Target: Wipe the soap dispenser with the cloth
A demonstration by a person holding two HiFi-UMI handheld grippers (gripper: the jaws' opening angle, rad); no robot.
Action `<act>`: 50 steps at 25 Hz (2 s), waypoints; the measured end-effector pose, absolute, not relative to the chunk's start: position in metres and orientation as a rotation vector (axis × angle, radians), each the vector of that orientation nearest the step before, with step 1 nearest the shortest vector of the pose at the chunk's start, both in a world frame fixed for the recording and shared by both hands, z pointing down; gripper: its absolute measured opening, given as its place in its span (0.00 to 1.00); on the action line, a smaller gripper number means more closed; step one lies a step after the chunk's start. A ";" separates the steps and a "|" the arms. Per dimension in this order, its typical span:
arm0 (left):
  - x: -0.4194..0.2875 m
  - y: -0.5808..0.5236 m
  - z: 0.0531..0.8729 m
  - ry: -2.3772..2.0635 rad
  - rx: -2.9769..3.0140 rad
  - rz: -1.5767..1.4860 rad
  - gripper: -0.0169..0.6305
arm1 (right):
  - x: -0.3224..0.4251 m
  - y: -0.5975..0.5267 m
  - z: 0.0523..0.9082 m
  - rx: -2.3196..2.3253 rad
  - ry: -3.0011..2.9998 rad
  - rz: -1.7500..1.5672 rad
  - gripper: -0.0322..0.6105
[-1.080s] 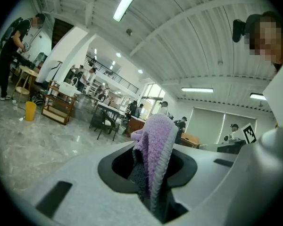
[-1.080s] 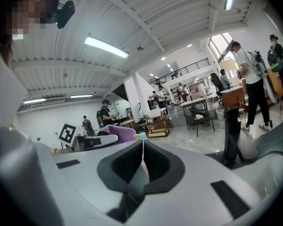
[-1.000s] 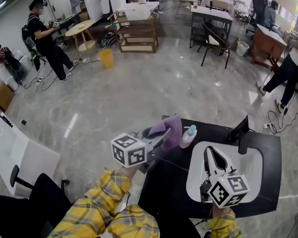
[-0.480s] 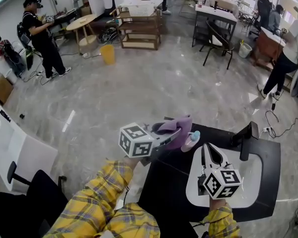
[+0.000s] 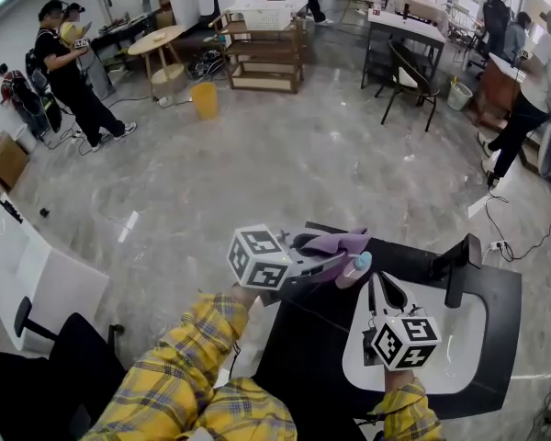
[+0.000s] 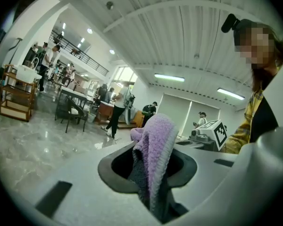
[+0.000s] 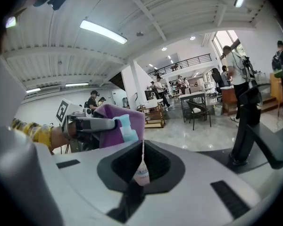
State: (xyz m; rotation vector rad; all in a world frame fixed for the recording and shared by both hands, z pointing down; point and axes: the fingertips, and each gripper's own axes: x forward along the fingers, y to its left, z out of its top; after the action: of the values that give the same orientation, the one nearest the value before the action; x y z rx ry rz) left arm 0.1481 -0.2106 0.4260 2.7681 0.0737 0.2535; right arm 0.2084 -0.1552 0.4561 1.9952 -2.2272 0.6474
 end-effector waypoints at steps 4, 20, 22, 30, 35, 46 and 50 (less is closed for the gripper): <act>0.161 -0.207 0.440 0.101 2.770 0.317 0.16 | 0.212 -0.156 0.461 1.969 -2.238 0.660 0.06; 0.166 -0.211 0.484 0.081 2.632 0.356 0.16 | 0.213 -0.148 0.482 1.910 -2.243 0.723 0.06; 0.166 -0.212 0.488 0.074 2.615 0.355 0.16 | 0.214 -0.148 0.483 1.906 -2.246 0.726 0.06; 0.164 -0.216 0.508 -0.019 2.514 0.383 0.16 | 0.213 -0.145 0.480 1.868 -2.263 0.689 0.06; 0.159 -0.222 0.510 -0.162 2.498 0.349 0.16 | 0.215 -0.143 0.470 1.843 -2.313 0.630 0.06; 0.102 -0.200 0.483 -0.299 2.505 0.192 0.16 | 0.203 -0.152 0.439 1.497 -2.472 0.303 0.07; 0.087 -0.193 0.475 -0.328 2.494 0.150 0.16 | 0.190 -0.159 0.438 1.390 -2.527 0.290 0.34</act>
State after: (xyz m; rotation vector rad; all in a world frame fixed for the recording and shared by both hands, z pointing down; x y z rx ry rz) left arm 0.0869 -0.1925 0.4753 2.4938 -0.3283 0.1499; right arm 0.1903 -0.1590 0.4382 1.3895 -2.5275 0.2897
